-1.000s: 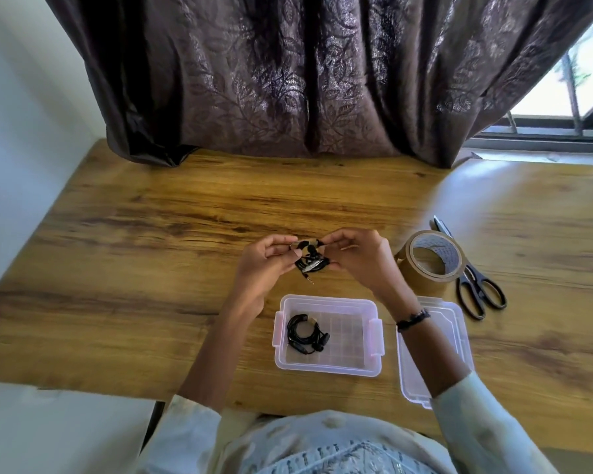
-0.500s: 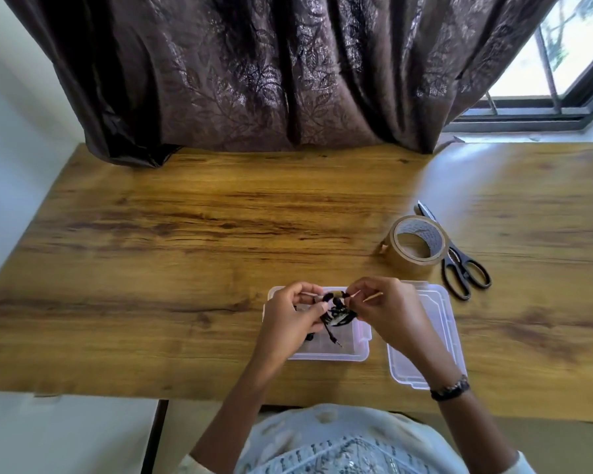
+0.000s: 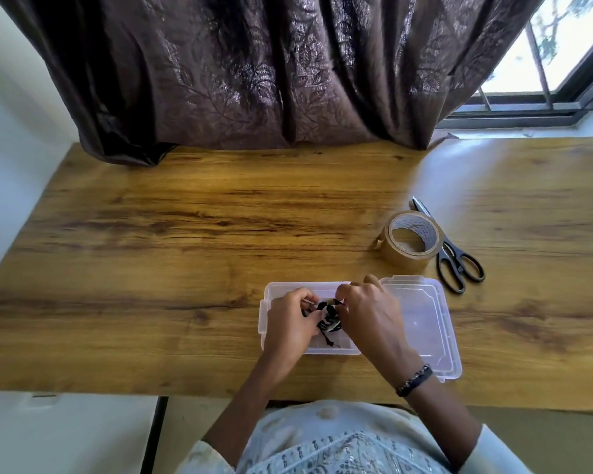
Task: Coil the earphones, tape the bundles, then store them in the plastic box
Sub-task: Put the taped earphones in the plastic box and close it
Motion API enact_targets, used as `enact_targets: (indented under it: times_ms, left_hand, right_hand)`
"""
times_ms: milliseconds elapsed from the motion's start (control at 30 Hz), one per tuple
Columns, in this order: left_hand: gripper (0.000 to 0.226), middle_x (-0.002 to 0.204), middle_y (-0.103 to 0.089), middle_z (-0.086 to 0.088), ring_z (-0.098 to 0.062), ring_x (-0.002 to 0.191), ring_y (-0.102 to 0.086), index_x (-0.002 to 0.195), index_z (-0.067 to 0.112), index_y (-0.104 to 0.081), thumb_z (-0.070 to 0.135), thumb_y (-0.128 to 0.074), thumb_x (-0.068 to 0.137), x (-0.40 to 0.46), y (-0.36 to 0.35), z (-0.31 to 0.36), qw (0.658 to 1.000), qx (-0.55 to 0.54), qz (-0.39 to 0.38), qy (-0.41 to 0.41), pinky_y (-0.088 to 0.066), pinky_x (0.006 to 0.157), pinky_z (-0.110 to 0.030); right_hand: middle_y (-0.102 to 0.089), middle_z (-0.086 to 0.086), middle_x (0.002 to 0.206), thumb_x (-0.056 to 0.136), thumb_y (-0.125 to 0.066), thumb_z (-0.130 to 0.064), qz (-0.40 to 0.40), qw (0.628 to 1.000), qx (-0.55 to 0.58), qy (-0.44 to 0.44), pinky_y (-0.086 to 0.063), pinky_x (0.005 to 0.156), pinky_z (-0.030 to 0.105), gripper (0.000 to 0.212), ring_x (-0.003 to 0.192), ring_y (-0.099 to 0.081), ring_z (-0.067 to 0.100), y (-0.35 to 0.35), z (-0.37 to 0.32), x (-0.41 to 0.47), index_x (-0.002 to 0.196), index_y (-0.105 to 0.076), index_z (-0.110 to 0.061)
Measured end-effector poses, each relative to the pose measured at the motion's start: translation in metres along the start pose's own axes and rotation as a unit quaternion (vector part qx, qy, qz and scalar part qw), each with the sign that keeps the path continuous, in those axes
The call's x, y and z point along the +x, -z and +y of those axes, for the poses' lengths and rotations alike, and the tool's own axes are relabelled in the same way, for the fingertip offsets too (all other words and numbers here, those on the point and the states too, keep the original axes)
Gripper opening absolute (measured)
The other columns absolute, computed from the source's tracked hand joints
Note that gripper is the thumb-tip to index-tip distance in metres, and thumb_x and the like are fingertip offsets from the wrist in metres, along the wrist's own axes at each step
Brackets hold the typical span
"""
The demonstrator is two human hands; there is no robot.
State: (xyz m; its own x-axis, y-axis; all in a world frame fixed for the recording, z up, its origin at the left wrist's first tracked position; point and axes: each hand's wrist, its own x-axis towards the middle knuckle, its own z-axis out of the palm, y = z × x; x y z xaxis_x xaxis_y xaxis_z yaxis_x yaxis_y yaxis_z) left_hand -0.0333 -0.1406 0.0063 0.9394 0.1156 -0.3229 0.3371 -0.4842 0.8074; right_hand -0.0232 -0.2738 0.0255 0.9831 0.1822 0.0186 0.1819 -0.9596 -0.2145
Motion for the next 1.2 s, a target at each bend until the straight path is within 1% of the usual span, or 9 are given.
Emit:
enact_targets:
  times_ms: [100, 233, 433, 633, 767, 933, 1033, 1100, 1200]
  left_hand:
    - [0.017, 0.092, -0.072, -0.002, -0.014, 0.075, -0.070, 0.098, 0.014, -0.069, 0.009, -0.073, 0.082, 0.000, -0.004, -0.002, 0.999, 0.034, 0.010, -0.015, -0.060, 0.066, -0.036]
    - [0.024, 0.097, -0.073, 0.002, -0.012, 0.074, -0.071, 0.105, 0.016, -0.071, 0.018, -0.074, 0.082, -0.002, -0.003, 0.000, 0.993, 0.106, 0.029, -0.040, -0.059, 0.070, -0.033]
    - [0.030, 0.105, -0.072, 0.005, -0.011, 0.077, -0.071, 0.112, 0.017, -0.069, 0.015, -0.073, 0.082, -0.006, 0.000, 0.002, 0.988, 0.136, 0.043, -0.055, -0.057, 0.077, -0.029]
    - [0.032, 0.105, -0.072, 0.002, -0.012, 0.075, -0.071, 0.112, 0.015, -0.069, 0.011, -0.074, 0.081, -0.006, 0.001, 0.002, 0.991, 0.121, 0.030, -0.043, -0.058, 0.074, -0.031]
    - [0.030, 0.102, -0.072, 0.003, -0.007, 0.063, -0.070, 0.112, 0.016, -0.068, 0.011, -0.072, 0.083, -0.006, 0.001, 0.002, 0.993, 0.112, 0.024, -0.028, -0.057, 0.062, -0.021]
    - [0.020, 0.098, -0.074, 0.003, -0.008, 0.078, -0.070, 0.109, 0.014, -0.070, 0.014, -0.062, 0.091, -0.005, 0.003, 0.005, 0.989, 0.117, 0.054, -0.074, -0.058, 0.072, -0.028]
    - [0.017, 0.098, -0.073, 0.001, -0.013, 0.090, -0.070, 0.104, 0.012, -0.071, 0.008, -0.059, 0.092, -0.010, 0.008, 0.021, 0.996, -0.063, -0.024, -0.055, -0.058, 0.079, -0.026]
    - [0.017, 0.103, -0.072, -0.002, -0.016, 0.097, -0.069, 0.104, 0.011, -0.069, 0.007, -0.058, 0.093, -0.017, 0.009, 0.041, 0.976, -0.189, -0.107, -0.021, -0.056, 0.085, -0.027]
    - [0.024, 0.116, -0.067, 0.002, -0.011, 0.103, -0.066, 0.118, 0.015, -0.061, 0.013, -0.056, 0.095, -0.031, -0.001, 0.065, 0.948, -0.220, -0.229, 0.009, -0.052, 0.091, -0.023]
  right_hand:
    - [-0.052, -0.003, 0.041, 0.047, -0.092, -0.010, 0.004, 1.000, -0.030, -0.003, -0.019, 0.039, 0.023, 0.035, 0.054, -0.050, 0.017, -0.001, -0.005, 0.000, 0.045, -0.057, -0.015]
    - [-0.050, 0.000, 0.039, 0.041, -0.094, -0.009, 0.003, 1.000, -0.026, -0.004, -0.018, 0.040, 0.022, 0.039, 0.050, -0.050, 0.019, 0.000, -0.008, -0.001, 0.043, -0.055, -0.013]
    - [-0.059, -0.003, 0.049, 0.058, -0.091, -0.014, 0.013, 0.999, -0.032, -0.011, -0.023, 0.041, 0.022, 0.028, 0.055, -0.049, 0.015, -0.007, -0.002, -0.003, 0.055, -0.063, -0.017]
    - [-0.056, -0.004, 0.050, 0.069, -0.077, -0.001, 0.022, 1.000, 0.004, -0.012, -0.028, 0.040, 0.023, 0.025, 0.056, -0.036, 0.012, -0.008, 0.007, -0.005, 0.058, -0.062, -0.019]
    - [-0.055, -0.003, 0.047, 0.057, -0.080, 0.001, 0.021, 1.000, 0.004, 0.006, -0.024, 0.039, 0.022, 0.026, 0.052, -0.045, 0.017, -0.009, 0.008, -0.005, 0.055, -0.061, -0.018]
    - [-0.070, -0.003, 0.065, 0.072, -0.080, -0.008, 0.099, 0.990, 0.094, -0.017, -0.033, 0.047, 0.021, 0.015, 0.063, -0.060, 0.020, 0.001, 0.012, -0.007, 0.076, -0.075, -0.021]
    - [-0.072, -0.006, 0.080, 0.083, -0.073, -0.012, 0.132, 0.974, 0.179, -0.053, -0.043, 0.055, 0.026, 0.011, 0.067, -0.060, 0.015, 0.018, 0.023, -0.010, 0.089, -0.074, -0.020]
    - [-0.072, -0.007, 0.084, 0.085, -0.070, -0.011, 0.145, 0.957, 0.230, -0.096, -0.051, 0.059, 0.031, 0.012, 0.068, -0.062, 0.013, 0.026, 0.040, -0.014, 0.093, -0.073, -0.020]
    - [-0.073, -0.004, 0.090, 0.089, -0.066, -0.013, 0.159, 0.936, 0.266, -0.166, -0.055, 0.063, 0.033, 0.012, 0.072, -0.066, 0.012, 0.029, 0.071, -0.024, 0.096, -0.073, -0.020]
